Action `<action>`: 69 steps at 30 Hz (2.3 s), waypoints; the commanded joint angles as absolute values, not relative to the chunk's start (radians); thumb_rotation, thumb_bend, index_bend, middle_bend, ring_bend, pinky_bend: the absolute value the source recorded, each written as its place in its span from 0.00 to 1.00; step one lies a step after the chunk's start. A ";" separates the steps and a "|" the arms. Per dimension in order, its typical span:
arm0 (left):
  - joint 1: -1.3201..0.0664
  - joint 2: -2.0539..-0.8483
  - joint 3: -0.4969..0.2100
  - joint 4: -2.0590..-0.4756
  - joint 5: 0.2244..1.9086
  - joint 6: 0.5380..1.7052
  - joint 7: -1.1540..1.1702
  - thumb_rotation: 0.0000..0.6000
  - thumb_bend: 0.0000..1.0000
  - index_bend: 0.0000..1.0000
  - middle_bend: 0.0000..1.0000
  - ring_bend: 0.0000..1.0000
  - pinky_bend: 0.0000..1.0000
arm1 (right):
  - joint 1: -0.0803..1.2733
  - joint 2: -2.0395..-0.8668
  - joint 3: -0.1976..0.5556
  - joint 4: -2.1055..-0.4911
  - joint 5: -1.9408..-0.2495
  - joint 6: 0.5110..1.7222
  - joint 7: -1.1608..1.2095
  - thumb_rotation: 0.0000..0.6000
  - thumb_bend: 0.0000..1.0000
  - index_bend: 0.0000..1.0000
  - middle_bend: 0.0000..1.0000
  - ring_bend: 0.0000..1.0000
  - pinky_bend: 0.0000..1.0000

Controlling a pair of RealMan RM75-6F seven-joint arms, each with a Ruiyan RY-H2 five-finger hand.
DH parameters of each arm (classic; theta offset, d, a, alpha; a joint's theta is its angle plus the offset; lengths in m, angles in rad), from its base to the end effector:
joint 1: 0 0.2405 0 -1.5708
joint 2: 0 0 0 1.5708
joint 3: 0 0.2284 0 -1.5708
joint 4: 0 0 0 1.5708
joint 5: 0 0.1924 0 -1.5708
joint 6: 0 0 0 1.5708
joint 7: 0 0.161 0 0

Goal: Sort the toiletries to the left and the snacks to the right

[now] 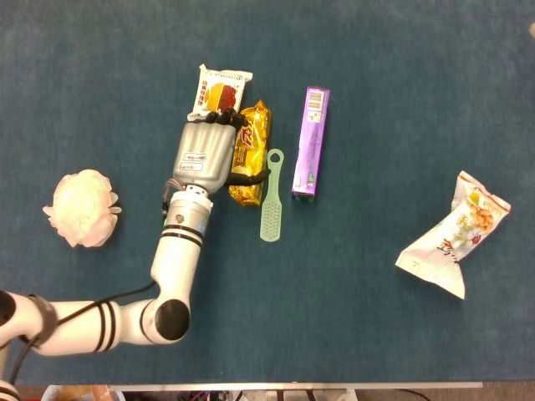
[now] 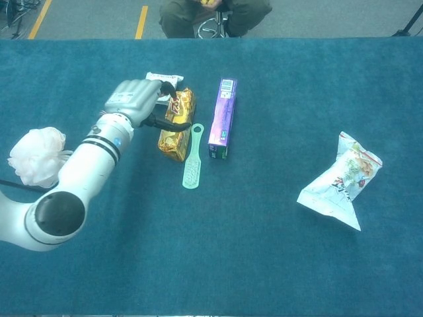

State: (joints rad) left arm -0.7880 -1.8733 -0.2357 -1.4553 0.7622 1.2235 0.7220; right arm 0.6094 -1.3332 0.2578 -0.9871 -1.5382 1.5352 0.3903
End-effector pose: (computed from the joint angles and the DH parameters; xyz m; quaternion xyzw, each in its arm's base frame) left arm -0.0931 0.3148 -0.0613 -0.6837 -0.4327 -0.3300 0.4862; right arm -0.1822 -0.3673 0.2082 0.5925 -0.1587 0.6103 0.5012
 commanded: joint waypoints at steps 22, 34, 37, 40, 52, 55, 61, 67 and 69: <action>-0.794 -1.959 -0.261 -1.277 0.767 1.202 0.748 0.64 0.11 0.27 0.24 0.33 0.46 | 0.585 -1.373 0.239 -0.899 -1.535 1.547 0.456 1.00 0.00 0.10 0.19 0.12 0.29; -0.780 -2.022 -0.248 -1.200 0.910 1.251 0.655 1.00 0.19 0.52 0.53 0.59 0.81 | 0.577 -1.380 0.238 -0.883 -1.524 1.540 0.470 1.00 0.00 0.10 0.19 0.12 0.29; -0.777 -2.035 -0.248 -1.179 0.943 1.257 0.628 1.00 0.22 0.59 0.60 0.64 0.86 | 0.575 -1.381 0.238 -0.880 -1.522 1.539 0.474 1.00 0.00 0.10 0.19 0.12 0.29; -0.771 -2.043 -0.248 -1.168 0.970 1.264 0.611 1.00 0.24 0.61 0.63 0.66 0.88 | 0.574 -1.384 0.238 -0.876 -1.519 1.535 0.477 1.00 0.00 0.10 0.19 0.12 0.29; -0.751 -2.005 -0.247 -1.261 1.062 1.299 0.621 1.00 0.25 0.62 0.64 0.66 0.89 | 0.571 -1.392 0.242 -0.864 -1.507 1.527 0.490 1.00 0.00 0.10 0.19 0.12 0.29; -0.752 -1.980 -0.251 -1.318 1.097 1.321 0.645 1.00 0.25 0.62 0.64 0.66 0.89 | 0.570 -1.396 0.245 -0.858 -1.502 1.523 0.498 1.00 0.00 0.10 0.19 0.12 0.29; -0.751 -1.932 -0.249 -1.440 1.156 1.354 0.700 1.00 0.25 0.61 0.64 0.66 0.89 | 0.570 -1.403 0.247 -0.842 -1.495 1.519 0.510 1.00 0.00 0.10 0.19 0.12 0.29; -0.750 -1.904 -0.233 -1.569 1.216 1.374 0.744 1.00 0.25 0.61 0.64 0.66 0.89 | 0.568 -1.404 0.251 -0.836 -1.492 1.522 0.518 1.00 0.00 0.10 0.19 0.12 0.29; -0.750 -1.901 -0.227 -1.609 1.232 1.376 0.755 1.00 0.25 0.61 0.64 0.66 0.89 | 0.568 -1.403 0.251 -0.839 -1.493 1.523 0.524 1.00 0.00 0.10 0.19 0.12 0.29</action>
State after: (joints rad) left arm -0.7501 -1.9110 -0.2362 -1.5696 1.2074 1.3682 0.7357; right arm 0.5680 -1.4039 0.2512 -0.8366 -1.4923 1.5226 0.5185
